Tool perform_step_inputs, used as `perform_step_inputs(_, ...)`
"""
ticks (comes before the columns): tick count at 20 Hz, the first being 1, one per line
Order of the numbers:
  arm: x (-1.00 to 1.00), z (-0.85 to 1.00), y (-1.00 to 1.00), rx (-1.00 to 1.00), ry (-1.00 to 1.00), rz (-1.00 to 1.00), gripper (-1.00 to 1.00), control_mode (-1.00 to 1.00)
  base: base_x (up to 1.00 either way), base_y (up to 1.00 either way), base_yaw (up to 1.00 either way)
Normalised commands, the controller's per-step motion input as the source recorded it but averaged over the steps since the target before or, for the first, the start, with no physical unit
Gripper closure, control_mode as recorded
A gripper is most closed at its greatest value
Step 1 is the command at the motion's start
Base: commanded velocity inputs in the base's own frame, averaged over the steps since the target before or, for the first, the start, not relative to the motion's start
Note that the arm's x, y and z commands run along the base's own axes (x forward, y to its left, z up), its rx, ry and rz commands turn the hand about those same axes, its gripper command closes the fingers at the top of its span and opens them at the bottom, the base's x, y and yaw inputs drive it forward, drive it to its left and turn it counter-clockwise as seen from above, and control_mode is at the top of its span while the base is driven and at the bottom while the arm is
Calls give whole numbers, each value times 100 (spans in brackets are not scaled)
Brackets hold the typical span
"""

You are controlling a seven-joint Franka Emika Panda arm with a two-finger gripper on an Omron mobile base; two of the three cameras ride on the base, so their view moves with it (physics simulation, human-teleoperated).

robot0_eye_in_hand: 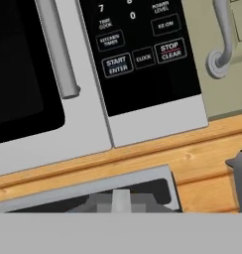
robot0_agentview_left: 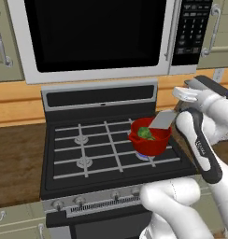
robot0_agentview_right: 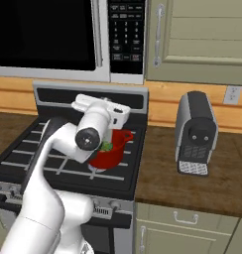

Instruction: Put the broccoli and lime in the pot. Retrieve the spatula and lightly stir the vegetables in the pot.

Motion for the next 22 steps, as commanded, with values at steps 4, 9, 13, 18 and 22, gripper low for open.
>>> perform_step_inputs(4,64,-26,-10,0,-8,1,100,-100,0,0,0)
perform_step_inputs(9,80,-26,-9,0,8,1,100,-100,0,0,0)
perform_step_inputs(13,74,-37,-8,0,18,0,100,-100,0,0,0)
perform_step_inputs(18,60,-41,0,0,10,0,100,-100,0,0,0)
perform_step_inputs(22,50,-24,0,0,0,3,100,-100,0,0,0)
